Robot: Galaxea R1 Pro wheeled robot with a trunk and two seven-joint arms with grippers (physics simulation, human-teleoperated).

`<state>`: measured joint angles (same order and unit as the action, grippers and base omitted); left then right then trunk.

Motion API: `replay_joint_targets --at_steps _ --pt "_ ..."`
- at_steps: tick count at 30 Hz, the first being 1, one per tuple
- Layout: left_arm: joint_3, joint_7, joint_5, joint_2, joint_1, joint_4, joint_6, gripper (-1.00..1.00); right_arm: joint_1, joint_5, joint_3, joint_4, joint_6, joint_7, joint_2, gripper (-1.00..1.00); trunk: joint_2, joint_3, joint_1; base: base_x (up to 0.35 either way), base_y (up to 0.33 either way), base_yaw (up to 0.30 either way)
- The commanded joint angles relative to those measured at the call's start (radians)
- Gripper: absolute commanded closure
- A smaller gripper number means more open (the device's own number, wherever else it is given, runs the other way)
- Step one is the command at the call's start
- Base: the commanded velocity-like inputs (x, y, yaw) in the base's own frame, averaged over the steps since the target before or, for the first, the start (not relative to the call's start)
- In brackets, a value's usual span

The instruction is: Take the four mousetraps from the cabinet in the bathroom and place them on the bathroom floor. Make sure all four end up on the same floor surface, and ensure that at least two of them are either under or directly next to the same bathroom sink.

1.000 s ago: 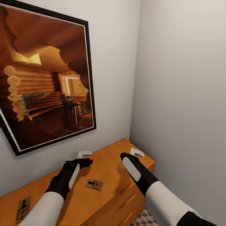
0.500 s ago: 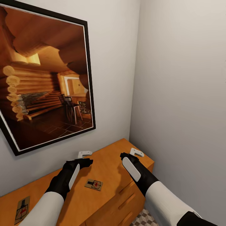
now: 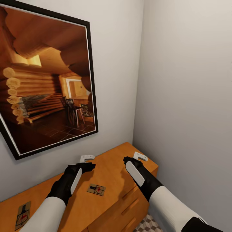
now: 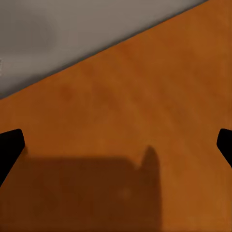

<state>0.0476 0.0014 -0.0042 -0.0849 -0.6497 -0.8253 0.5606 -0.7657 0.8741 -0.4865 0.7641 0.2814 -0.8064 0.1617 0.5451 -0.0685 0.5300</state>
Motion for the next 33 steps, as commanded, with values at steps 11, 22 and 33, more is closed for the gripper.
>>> replay_joint_targets --at_steps 11,22,33 --pt "0.003 0.000 0.000 -0.001 -0.001 -0.001 0.006 -1.00 -0.001 0.005 -0.003 0.001 0.005 -0.007 -0.001 -1.00 0.002 -0.002 0.001 0.000 0.000 0.000" --pt "0.002 -0.001 0.001 -0.001 -0.001 -0.001 0.007 -1.00 -0.001 0.005 -0.005 0.001 0.005 -0.010 -0.001 -1.00 0.002 -0.002 0.001 0.000 0.000 0.000" --pt "0.003 -0.001 0.001 -0.001 -0.001 -0.001 0.007 -1.00 -0.001 0.004 -0.009 0.001 0.005 -0.013 -0.001 -1.00 0.002 -0.002 0.001 0.000 0.000 0.000"
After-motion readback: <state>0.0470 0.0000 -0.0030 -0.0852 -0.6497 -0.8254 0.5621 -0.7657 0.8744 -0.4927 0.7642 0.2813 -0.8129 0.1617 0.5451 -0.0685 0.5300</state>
